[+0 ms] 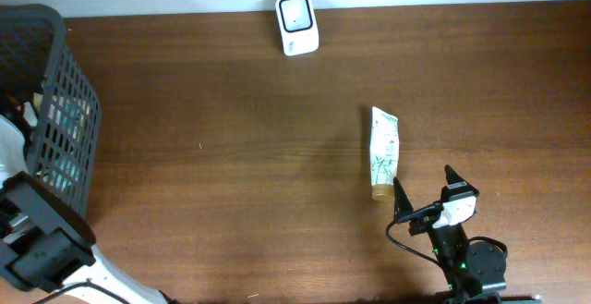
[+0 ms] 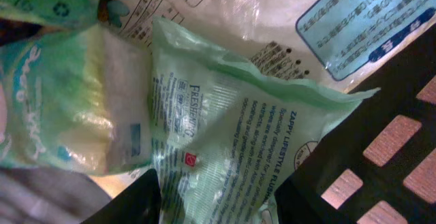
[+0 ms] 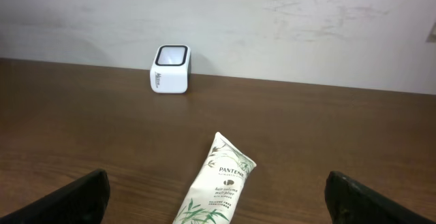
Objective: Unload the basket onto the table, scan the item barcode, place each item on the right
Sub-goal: 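Return the left gripper to the basket and grasp the green wipes pack, then place the green wipes pack on the table left of the tube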
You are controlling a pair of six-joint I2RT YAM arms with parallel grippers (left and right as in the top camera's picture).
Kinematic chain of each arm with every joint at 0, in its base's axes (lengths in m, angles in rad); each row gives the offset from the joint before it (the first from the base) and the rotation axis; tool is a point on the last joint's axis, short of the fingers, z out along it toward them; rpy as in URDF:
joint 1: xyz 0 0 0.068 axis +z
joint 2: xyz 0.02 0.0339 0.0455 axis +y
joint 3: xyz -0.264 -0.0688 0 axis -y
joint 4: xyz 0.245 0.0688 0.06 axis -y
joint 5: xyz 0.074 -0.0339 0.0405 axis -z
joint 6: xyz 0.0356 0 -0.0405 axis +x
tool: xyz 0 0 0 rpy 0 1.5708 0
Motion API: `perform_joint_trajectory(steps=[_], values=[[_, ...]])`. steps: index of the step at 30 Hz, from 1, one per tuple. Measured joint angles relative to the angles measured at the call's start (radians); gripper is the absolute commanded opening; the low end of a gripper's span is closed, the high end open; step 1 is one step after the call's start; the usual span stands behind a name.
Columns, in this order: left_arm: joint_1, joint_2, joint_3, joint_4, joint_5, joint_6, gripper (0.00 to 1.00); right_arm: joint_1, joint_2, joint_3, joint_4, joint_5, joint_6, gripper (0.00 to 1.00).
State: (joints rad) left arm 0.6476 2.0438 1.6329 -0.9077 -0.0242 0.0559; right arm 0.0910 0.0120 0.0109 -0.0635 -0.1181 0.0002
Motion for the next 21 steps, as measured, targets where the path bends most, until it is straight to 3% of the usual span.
perform_joint_trajectory(steps=[2, 5, 7, 15, 21], values=[[0.0, 0.0, 0.0, 0.011, 0.013, 0.002, 0.45, 0.0, 0.0, 0.0, 0.0, 0.0, 0.0, 0.99], [0.0, 0.0, 0.0, 0.016, 0.021, 0.01, 0.1, 0.0, 0.0, 0.0, 0.0, 0.0, 0.001, 0.99], [0.0, 0.0, 0.0, 0.021, 0.025, 0.008, 0.0, 0.0, 0.0, 0.0, 0.0, 0.0, 0.0, 0.99], [0.0, -0.005, 0.019, -0.006, 0.025, 0.014, 0.0, 0.0, 0.0, 0.0, 0.0, 0.0, 0.0, 0.99], [-0.005, -0.063, 0.197, -0.105, 0.037, -0.007, 0.0, 0.0, 0.0, 0.0, 0.0, 0.0, 0.001, 0.99]])
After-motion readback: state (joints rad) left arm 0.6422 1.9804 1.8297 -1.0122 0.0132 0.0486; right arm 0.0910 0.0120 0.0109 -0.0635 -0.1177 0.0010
